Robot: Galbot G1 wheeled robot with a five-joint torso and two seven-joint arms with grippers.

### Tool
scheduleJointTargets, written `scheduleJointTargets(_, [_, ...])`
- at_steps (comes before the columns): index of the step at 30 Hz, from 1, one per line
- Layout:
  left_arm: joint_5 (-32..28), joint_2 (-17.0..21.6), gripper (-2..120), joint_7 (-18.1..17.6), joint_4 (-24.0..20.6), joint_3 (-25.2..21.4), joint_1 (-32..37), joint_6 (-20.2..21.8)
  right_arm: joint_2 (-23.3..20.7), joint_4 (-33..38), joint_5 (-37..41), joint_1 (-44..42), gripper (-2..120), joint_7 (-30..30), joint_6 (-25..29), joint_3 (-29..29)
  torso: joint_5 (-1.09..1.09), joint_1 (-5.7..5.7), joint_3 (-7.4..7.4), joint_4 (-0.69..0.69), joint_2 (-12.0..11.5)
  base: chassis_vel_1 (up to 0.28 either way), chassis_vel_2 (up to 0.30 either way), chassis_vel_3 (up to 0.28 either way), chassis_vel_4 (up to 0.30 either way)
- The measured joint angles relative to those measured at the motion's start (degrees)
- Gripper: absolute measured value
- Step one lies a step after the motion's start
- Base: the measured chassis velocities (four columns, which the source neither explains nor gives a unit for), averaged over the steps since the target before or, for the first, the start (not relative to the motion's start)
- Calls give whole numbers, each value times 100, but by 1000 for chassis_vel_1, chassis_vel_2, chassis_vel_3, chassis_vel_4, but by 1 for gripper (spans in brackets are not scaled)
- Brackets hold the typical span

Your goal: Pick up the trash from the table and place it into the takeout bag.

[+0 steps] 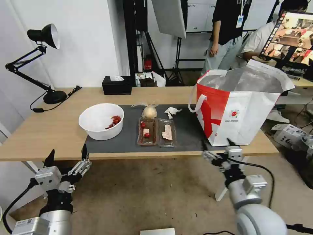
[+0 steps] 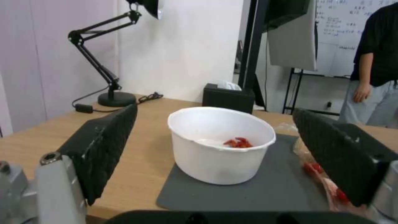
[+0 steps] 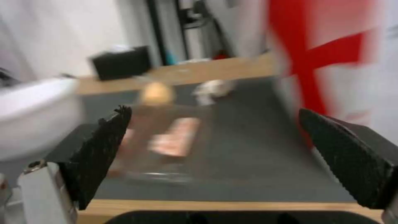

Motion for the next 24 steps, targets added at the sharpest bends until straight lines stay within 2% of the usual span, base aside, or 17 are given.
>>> scheduleJointTargets(2, [2, 33, 100, 1, 4, -4, 19, -12, 96, -140, 422, 257, 100, 232, 8, -454, 0, 0, 0, -1, 0, 0, 0, 0, 0])
scheduleJointTargets(3, [2, 33, 100, 1, 4, -4, 19, -12, 96, -140, 422, 257, 100, 232, 8, -454, 0, 0, 0, -1, 0, 0, 0, 0, 0])
scheduleJointTargets(5, [7, 61, 100, 5, 9, -5, 58, -31, 221, -329, 1112, 629, 100, 710, 21, -927, 0, 0, 0, -1, 0, 0, 0, 0, 0])
scheduleJointTargets(6, [7, 61, 100, 5, 9, -5, 58, -31, 221, -329, 1112, 629, 100, 710, 21, -927, 0, 0, 0, -1, 0, 0, 0, 0, 0])
scheduleJointTargets(9, [29, 80, 100, 4, 12, -21, 107, -59, 409, -558, 2159, 1134, 100, 1602, 41, -1417, 0, 0, 0, 0, 0, 0, 0, 0, 0])
scheduleJointTargets(10, [29, 80, 100, 4, 12, -21, 107, -59, 409, -558, 2159, 1134, 100, 1602, 41, -1417, 0, 0, 0, 0, 0, 0, 0, 0, 0])
scheduleJointTargets(12, [43, 87, 100, 4, 14, -28, 128, -72, 558, -651, 2774, 1357, 100, 2145, 100, -1589, -1, 0, 0, 0, 0, 0, 0, 0, 0])
scheduleJointTargets(13, [43, 87, 100, 4, 14, -28, 128, -72, 558, -651, 2774, 1357, 100, 2145, 100, -1589, -1, 0, 0, 0, 0, 0, 0, 0, 0])
scheduleJointTargets(16, [54, 95, 100, 4, 17, -52, 150, -77, 779, -735, 3534, 1535, 100, 2797, 228, -1796, -1, 0, 0, -1, 0, 0, 0, 0, 0])
scheduleJointTargets(17, [54, 95, 100, 4, 17, -52, 150, -77, 779, -735, 3534, 1535, 100, 2797, 228, -1796, -1, 0, 0, -1, 0, 0, 0, 0, 0])
scheduleJointTargets(20, [56, 108, 100, 4, 20, -81, 152, -82, 891, -857, 3883, 1633, 100, 3327, 419, -1970, 0, 0, 0, -1, 0, 0, 0, 0, 0])
scheduleJointTargets(24, [57, 106, 100, 4, 21, -83, 143, -85, 972, -952, 4031, 1721, 100, 3584, 557, -1976, 0, 0, 0, -1, 0, 0, 0, 0, 0])
